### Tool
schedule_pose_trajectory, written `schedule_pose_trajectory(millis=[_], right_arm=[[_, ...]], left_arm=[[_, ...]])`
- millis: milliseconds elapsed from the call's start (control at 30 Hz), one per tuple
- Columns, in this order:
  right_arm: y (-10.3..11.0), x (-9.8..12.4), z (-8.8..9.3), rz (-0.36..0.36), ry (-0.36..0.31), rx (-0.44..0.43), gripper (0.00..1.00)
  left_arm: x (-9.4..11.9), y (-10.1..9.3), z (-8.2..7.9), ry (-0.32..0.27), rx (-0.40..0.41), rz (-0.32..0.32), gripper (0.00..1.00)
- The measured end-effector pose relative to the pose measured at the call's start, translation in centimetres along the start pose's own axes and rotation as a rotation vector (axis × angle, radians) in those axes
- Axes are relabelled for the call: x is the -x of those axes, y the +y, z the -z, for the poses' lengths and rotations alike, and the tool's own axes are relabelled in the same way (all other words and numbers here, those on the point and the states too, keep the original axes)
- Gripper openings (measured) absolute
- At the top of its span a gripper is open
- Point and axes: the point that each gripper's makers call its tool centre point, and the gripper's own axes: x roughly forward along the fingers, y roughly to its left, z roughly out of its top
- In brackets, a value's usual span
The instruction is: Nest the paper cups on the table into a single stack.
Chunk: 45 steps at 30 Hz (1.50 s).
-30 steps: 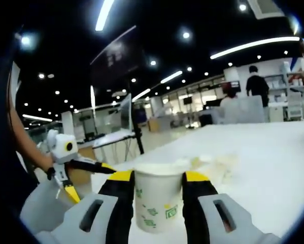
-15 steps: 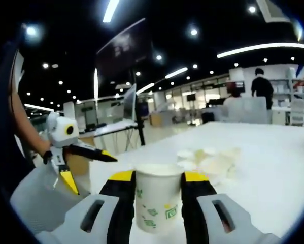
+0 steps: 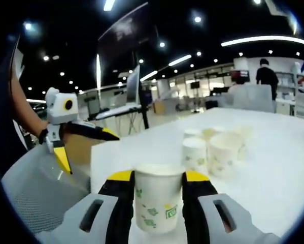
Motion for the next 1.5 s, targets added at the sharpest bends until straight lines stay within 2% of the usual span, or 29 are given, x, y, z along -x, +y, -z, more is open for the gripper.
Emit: schedule_pose_trajectory(millis=[367,533,800,967,1500], right_arm=[[0.0,0.4,0.5,-0.002,0.019,-0.004,0.37],[0.3,0.9,1.5,-0.01,0.048,0.001,0.37],[0.3,0.0,0.8,-0.016,0.021,0.022,0.35],[0.3,-0.6,1.3,-0.018,0.041,0.021,0.37],[0.5,0.2,1.2,-0.025,0.054,0.03,0.38]], left_arm=[[0.0,0.0,0.2,0.007,-0.001,0.001,0.97],[0.0,0.0,0.2,0.01,-0.002,-0.003,0.97],[-0.1,-0.1,0.3,0.012,-0.005,-0.002,0.97],[-0.1,0.0,0.3,0.013,-0.004,-0.004,0.96],[-0.1,0.0,0.2,0.008,-0.002,-0.001,0.96]])
